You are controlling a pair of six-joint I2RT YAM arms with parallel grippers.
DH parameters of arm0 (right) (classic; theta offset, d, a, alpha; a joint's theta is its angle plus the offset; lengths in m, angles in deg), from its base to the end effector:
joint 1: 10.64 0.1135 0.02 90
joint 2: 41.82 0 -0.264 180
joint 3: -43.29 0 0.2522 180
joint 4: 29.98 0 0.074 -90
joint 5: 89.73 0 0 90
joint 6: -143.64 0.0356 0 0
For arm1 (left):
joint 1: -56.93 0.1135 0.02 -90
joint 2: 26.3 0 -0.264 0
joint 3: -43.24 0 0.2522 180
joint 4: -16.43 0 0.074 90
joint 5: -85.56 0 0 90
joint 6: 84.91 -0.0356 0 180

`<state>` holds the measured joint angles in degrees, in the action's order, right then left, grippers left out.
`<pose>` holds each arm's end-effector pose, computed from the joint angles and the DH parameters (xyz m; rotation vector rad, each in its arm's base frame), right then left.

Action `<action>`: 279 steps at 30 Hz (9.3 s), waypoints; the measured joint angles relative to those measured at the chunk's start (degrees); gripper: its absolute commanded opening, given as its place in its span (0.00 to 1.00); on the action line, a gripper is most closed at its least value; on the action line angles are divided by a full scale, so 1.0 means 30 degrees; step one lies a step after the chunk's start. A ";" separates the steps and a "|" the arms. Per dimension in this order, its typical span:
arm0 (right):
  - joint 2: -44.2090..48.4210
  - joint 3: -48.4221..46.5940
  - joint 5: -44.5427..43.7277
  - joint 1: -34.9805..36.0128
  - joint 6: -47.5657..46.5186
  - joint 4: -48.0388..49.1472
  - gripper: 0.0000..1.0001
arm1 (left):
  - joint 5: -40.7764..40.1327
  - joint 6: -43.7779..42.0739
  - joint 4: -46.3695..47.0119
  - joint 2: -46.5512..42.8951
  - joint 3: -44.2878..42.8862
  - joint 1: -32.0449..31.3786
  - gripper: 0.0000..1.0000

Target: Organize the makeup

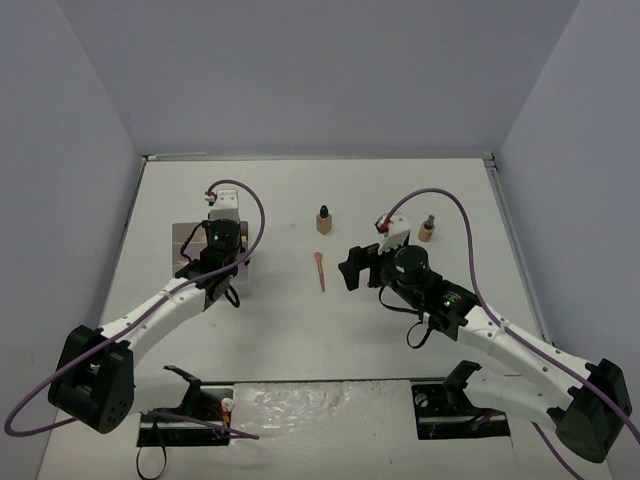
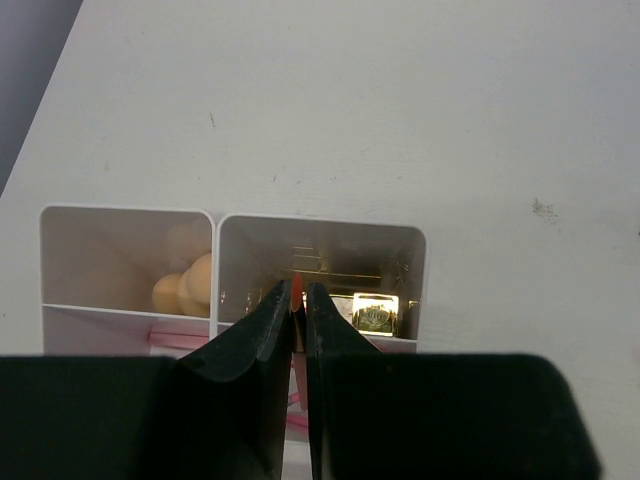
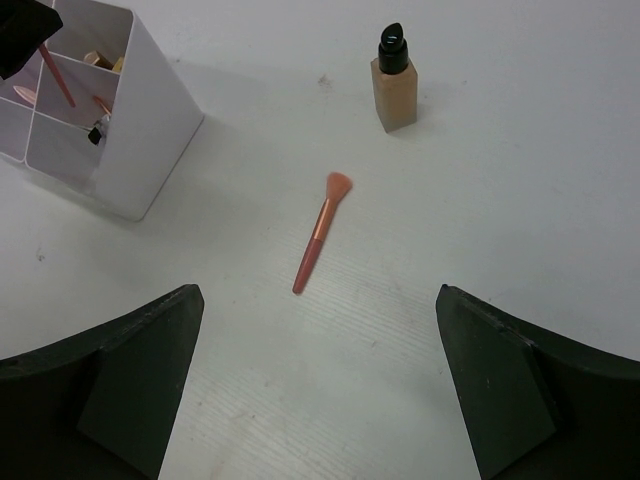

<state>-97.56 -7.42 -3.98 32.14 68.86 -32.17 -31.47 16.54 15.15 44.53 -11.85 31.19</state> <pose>0.1715 0.1551 0.2958 -0.3601 1.7076 0.6886 0.2567 -0.1058 0.2635 -0.0940 1.8322 -0.0146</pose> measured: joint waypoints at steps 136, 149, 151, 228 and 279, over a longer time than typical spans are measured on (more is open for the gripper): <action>-0.3106 -0.0456 0.0629 -0.1887 -0.1605 0.0490 0.98 | 0.3064 0.2104 -0.3802 -0.2950 -0.1919 0.0769 0.97; -0.3126 -0.1758 0.2795 -0.2127 -0.2416 0.0711 0.98 | 1.0088 0.0917 -0.7398 0.2917 -0.9488 0.0542 0.97; -0.2358 -0.1756 0.2812 -0.2127 -0.2397 0.0348 0.98 | 1.0901 0.0662 -0.7481 0.4507 -1.0362 0.0422 0.97; 0.1997 -0.0699 0.1850 -0.2149 -0.1530 -0.3104 0.99 | 1.2081 -0.1277 -0.6257 1.5750 -1.7040 -0.2389 0.00; 0.0758 -0.0065 0.2544 -0.2273 -0.1391 -0.1778 0.99 | 0.2160 0.5133 -1.1094 -0.4902 -0.0888 0.0610 0.00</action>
<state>-95.29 -7.61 3.65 25.32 64.69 -37.50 -24.99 31.94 -18.13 29.82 -14.51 33.02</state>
